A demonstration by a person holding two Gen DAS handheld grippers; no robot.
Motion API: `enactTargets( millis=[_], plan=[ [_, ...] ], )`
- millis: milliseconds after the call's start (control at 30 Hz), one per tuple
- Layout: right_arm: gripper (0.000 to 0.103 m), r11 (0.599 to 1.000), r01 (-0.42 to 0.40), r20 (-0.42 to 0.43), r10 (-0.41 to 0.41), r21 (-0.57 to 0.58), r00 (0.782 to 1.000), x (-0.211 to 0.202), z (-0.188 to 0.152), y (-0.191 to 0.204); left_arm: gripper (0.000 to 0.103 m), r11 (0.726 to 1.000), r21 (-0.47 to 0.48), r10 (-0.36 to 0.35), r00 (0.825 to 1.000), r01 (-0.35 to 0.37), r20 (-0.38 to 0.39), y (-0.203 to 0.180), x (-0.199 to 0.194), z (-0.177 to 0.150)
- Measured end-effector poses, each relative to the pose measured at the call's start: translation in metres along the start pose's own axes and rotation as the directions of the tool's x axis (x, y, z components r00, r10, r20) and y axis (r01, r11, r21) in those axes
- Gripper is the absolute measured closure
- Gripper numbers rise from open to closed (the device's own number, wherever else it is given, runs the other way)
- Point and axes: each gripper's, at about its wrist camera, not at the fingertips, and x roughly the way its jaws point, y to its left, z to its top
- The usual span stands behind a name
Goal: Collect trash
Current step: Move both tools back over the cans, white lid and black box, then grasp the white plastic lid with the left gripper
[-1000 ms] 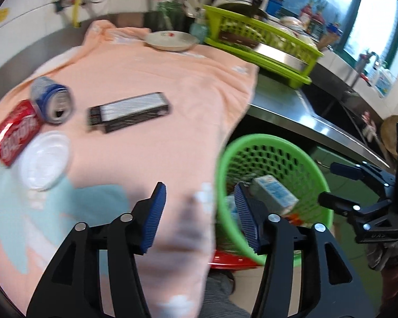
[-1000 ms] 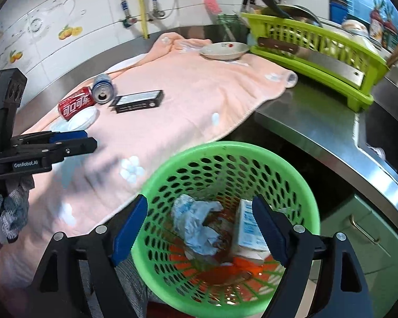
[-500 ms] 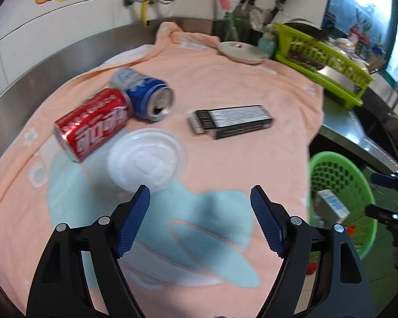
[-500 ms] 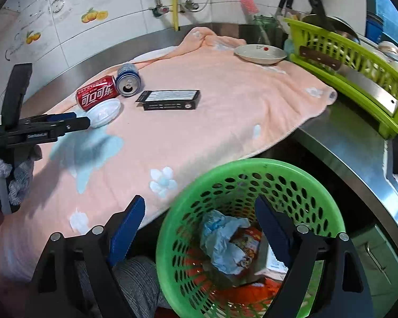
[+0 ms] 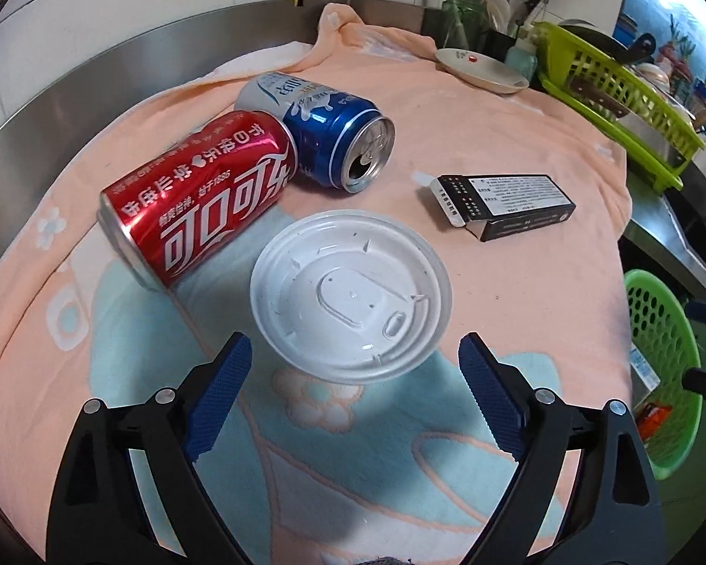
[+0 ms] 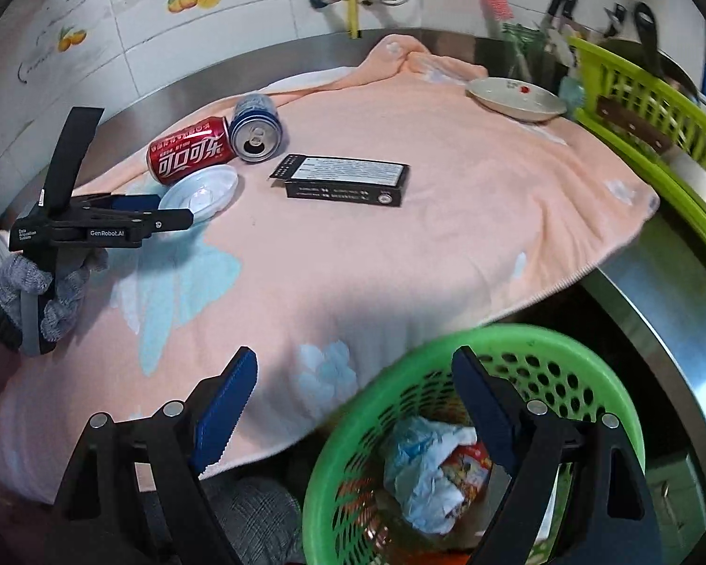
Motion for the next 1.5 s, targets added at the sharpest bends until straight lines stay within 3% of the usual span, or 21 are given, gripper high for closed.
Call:
enactTargets(
  millis=[367, 700, 1033, 1133, 1500],
  plan=[
    [0.021, 0.991, -0.02, -0.029, 0.016, -0.133, 0.999, 0.029, 0.03, 0.011, 0.014, 0.998, 0.051, -0.024, 0.999, 0.026, -0.029, 0.0, 0.016, 0.004],
    [0.021, 0.956, -0.07, -0.07, 0.052, -0.287, 0.996, 0.048, 0.05, 0.025, 0.014, 0.994, 0.105, -0.017, 0.999, 0.021, -0.048, -0.002, 0.024, 0.011],
    [0.017, 0.931, -0.118, -0.134, 0.075, -0.346, 0.988, 0.069, 0.074, 0.02, 0.017, 0.993, 0.114, -0.03, 1.0, 0.029, 0.005, 0.0, 0.017, 0.011],
    [0.017, 0.921, -0.096, -0.135, 0.048, -0.377, 0.99, 0.077, 0.085, 0.017, 0.024, 0.993, 0.111, -0.033, 0.999, 0.032, 0.007, 0.001, 0.013, 0.009],
    [0.016, 0.809, -0.088, -0.201, -0.038, -0.582, 0.979, 0.123, 0.128, 0.035, 0.024, 0.993, 0.108, -0.058, 0.998, 0.056, 0.009, 0.01, -0.009, -0.006]
  ],
)
